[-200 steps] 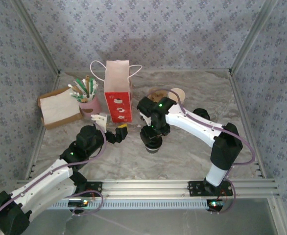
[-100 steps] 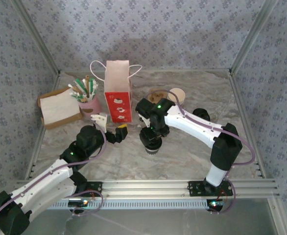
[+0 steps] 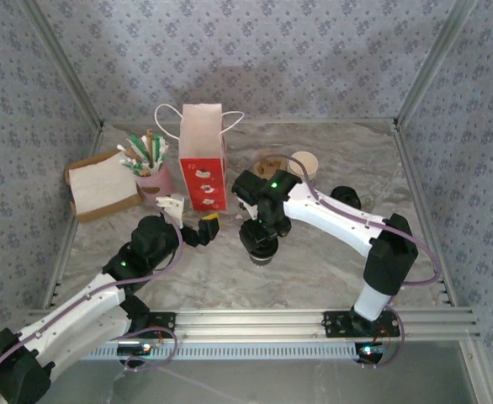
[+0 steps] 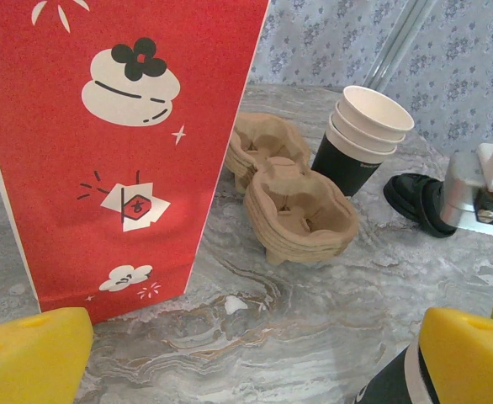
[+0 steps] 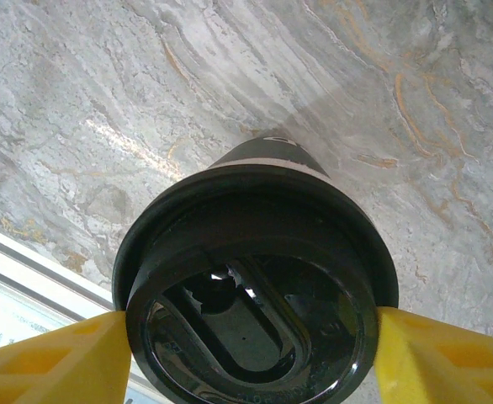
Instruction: Pack the takeout coffee
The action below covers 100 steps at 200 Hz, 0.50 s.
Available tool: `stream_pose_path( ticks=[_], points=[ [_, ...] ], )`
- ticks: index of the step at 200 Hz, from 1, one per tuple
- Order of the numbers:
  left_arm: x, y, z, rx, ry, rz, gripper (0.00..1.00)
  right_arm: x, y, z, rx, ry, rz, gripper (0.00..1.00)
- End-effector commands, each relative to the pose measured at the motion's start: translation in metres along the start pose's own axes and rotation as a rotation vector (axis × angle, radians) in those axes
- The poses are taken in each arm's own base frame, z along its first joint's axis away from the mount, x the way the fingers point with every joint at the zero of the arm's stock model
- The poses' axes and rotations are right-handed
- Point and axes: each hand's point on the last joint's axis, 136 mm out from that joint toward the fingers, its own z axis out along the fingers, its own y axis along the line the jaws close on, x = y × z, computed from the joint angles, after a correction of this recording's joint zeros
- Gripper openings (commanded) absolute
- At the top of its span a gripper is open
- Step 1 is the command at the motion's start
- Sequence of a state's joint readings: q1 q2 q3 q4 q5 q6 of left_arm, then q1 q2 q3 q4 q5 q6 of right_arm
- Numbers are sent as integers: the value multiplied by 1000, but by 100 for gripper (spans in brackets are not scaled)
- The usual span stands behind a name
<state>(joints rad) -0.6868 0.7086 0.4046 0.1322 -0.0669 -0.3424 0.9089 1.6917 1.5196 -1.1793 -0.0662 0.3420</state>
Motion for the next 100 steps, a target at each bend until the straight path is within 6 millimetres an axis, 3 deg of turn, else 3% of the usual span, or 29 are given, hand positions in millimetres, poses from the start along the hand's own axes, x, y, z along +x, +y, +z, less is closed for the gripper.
stream_pose_path(
  ticks=[1, 100],
  points=[
    [-9, -4, -2, 23, -34, -7, 100, 6, -2, -15, 14, -19, 12, 73],
    [-9, -5, -2, 25, -34, -7, 100, 13, 1, 1, 6, 11, 16, 73]
  ],
)
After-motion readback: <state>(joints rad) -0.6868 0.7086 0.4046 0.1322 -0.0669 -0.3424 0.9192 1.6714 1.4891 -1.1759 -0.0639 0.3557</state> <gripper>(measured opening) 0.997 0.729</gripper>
